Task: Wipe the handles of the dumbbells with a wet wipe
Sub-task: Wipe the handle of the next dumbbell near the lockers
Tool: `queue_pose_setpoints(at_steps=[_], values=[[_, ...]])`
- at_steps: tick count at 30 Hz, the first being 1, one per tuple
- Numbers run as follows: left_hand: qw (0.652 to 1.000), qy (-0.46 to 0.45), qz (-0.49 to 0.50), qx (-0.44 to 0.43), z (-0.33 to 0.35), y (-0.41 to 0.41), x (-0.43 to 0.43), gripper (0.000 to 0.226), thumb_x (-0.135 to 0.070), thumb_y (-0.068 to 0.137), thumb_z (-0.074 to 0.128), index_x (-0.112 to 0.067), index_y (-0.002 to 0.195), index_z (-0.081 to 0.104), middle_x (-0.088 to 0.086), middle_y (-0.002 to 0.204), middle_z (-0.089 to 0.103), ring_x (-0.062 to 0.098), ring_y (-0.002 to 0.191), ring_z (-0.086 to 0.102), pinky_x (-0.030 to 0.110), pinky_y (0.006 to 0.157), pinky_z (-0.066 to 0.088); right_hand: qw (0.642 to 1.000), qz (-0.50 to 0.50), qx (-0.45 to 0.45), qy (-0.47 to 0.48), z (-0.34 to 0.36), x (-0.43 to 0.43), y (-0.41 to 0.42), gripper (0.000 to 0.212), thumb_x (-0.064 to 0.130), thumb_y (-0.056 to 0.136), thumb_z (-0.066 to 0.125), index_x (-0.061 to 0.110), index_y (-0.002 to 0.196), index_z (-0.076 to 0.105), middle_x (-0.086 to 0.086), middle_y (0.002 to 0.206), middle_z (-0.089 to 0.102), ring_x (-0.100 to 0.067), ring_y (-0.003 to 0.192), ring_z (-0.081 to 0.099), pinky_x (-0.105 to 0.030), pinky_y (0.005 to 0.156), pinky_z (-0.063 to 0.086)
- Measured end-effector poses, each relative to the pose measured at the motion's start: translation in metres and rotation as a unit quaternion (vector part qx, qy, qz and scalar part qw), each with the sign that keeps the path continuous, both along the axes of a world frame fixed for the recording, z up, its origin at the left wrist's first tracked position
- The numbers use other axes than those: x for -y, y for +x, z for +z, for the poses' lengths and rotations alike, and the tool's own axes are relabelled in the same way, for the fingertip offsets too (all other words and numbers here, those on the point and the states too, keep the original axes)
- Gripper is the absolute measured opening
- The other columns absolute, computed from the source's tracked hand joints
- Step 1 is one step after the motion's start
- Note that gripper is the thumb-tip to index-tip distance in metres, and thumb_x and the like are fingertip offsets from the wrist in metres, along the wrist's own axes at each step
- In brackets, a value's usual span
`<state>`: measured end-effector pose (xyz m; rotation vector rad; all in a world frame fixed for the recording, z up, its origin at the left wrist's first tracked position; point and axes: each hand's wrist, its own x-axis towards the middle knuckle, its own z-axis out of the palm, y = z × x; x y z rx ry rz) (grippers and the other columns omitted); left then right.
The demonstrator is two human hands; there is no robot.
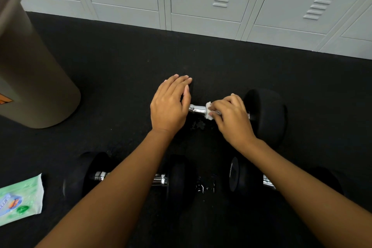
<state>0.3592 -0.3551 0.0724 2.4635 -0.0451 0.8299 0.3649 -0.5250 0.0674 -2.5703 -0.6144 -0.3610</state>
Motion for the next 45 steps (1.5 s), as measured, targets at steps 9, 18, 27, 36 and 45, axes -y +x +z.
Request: queue_pose_setpoints(at_steps=[9, 18, 27, 36, 45], values=[[1.000, 0.004, 0.002, -0.001, 0.002, -0.001, 0.000, 0.036, -0.025, 0.095, 0.035, -0.014, 0.116, 0.063, 0.000, 0.120, 0.064, 0.016, 0.122, 0.050, 0.036, 0.104, 0.038, 0.999, -0.002, -0.034, -0.010, 0.002, -0.001, 0.005, 0.009, 0.015, 0.084, 0.062, 0.013, 0.092, 0.067, 0.004, 0.084, 0.062, -0.018, 0.092, 0.051, -0.034, 0.110, 0.021], [1.000, 0.006, -0.002, -0.001, 0.000, 0.000, 0.000, 0.036, -0.025, 0.095, 0.036, -0.014, 0.116, 0.063, 0.000, 0.120, 0.064, 0.016, 0.122, 0.050, 0.038, 0.104, 0.039, 0.994, 0.063, 0.035, -0.076, 0.000, 0.000, 0.004, 0.006, 0.003, 0.079, 0.065, 0.005, 0.084, 0.069, -0.005, 0.079, 0.067, -0.022, 0.082, 0.060, -0.030, 0.099, 0.037], [1.000, 0.005, -0.004, -0.006, 0.001, -0.001, -0.001, 0.036, -0.025, 0.095, 0.036, -0.014, 0.116, 0.062, 0.000, 0.121, 0.063, 0.016, 0.122, 0.049, 0.037, 0.104, 0.039, 0.989, 0.107, 0.057, -0.085, -0.002, -0.001, 0.002, 0.011, 0.002, 0.080, 0.064, 0.006, 0.089, 0.068, -0.007, 0.093, 0.070, -0.021, 0.087, 0.062, -0.036, 0.100, 0.040], [1.000, 0.009, -0.003, -0.008, 0.002, 0.000, 0.000, 0.037, -0.026, 0.095, 0.034, -0.014, 0.116, 0.062, 0.000, 0.121, 0.063, 0.016, 0.122, 0.049, 0.037, 0.105, 0.038, 0.969, 0.148, 0.139, -0.137, -0.011, -0.021, 0.005, 0.021, -0.003, 0.075, 0.062, 0.003, 0.095, 0.067, -0.008, 0.095, 0.070, -0.025, 0.090, 0.062, -0.035, 0.098, 0.039], [1.000, 0.008, 0.000, -0.008, 0.001, 0.001, 0.000, 0.037, -0.026, 0.095, 0.034, -0.014, 0.116, 0.063, 0.000, 0.121, 0.063, 0.015, 0.123, 0.049, 0.036, 0.104, 0.038, 0.981, 0.077, 0.123, -0.129, -0.008, -0.037, 0.002, 0.007, 0.004, 0.082, 0.054, 0.006, 0.083, 0.061, -0.009, 0.077, 0.059, -0.026, 0.078, 0.056, -0.037, 0.086, 0.044]])
